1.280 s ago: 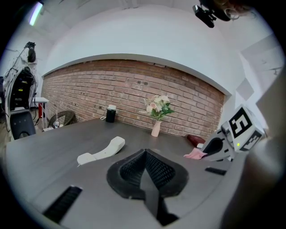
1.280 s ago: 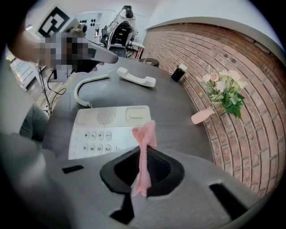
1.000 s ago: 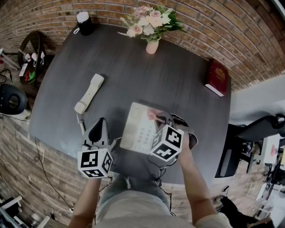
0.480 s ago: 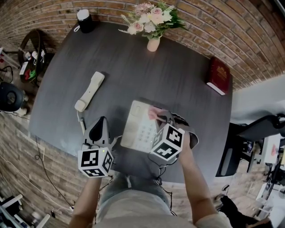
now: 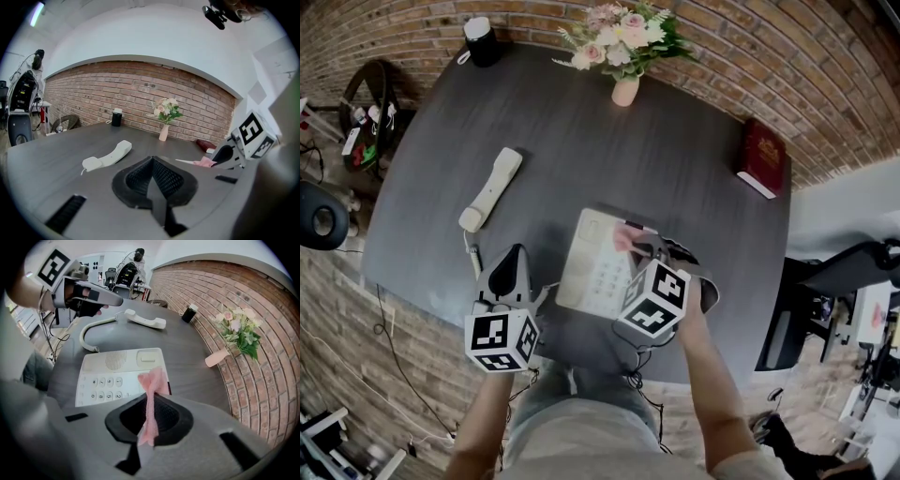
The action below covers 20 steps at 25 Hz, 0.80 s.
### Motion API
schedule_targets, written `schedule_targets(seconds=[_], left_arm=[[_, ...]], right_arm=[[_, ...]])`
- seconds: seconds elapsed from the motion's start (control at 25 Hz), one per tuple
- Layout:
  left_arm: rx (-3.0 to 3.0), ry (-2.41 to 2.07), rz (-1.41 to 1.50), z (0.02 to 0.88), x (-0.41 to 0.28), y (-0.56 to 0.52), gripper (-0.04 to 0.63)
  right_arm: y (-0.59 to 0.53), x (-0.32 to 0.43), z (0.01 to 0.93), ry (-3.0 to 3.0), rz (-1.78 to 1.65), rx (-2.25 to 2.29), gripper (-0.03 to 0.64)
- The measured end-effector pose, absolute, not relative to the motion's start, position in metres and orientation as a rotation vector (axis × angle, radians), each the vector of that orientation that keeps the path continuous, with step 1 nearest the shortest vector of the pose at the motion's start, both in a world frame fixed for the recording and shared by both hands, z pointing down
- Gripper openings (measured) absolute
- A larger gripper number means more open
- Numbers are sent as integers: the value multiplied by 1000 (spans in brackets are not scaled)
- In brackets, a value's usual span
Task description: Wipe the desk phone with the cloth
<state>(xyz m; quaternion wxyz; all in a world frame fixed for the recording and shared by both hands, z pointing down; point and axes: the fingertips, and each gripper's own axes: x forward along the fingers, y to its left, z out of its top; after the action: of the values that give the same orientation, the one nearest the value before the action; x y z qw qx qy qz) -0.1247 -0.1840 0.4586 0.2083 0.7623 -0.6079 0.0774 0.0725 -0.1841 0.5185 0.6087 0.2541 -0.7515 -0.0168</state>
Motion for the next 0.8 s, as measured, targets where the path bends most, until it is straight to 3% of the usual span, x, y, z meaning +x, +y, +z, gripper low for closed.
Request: schedule_targets(seconds=[0.8], left_arm=[[2130, -1689, 233, 459, -132, -168, 3]], right_arm=[[-162, 63, 525, -1737, -16, 565, 20]])
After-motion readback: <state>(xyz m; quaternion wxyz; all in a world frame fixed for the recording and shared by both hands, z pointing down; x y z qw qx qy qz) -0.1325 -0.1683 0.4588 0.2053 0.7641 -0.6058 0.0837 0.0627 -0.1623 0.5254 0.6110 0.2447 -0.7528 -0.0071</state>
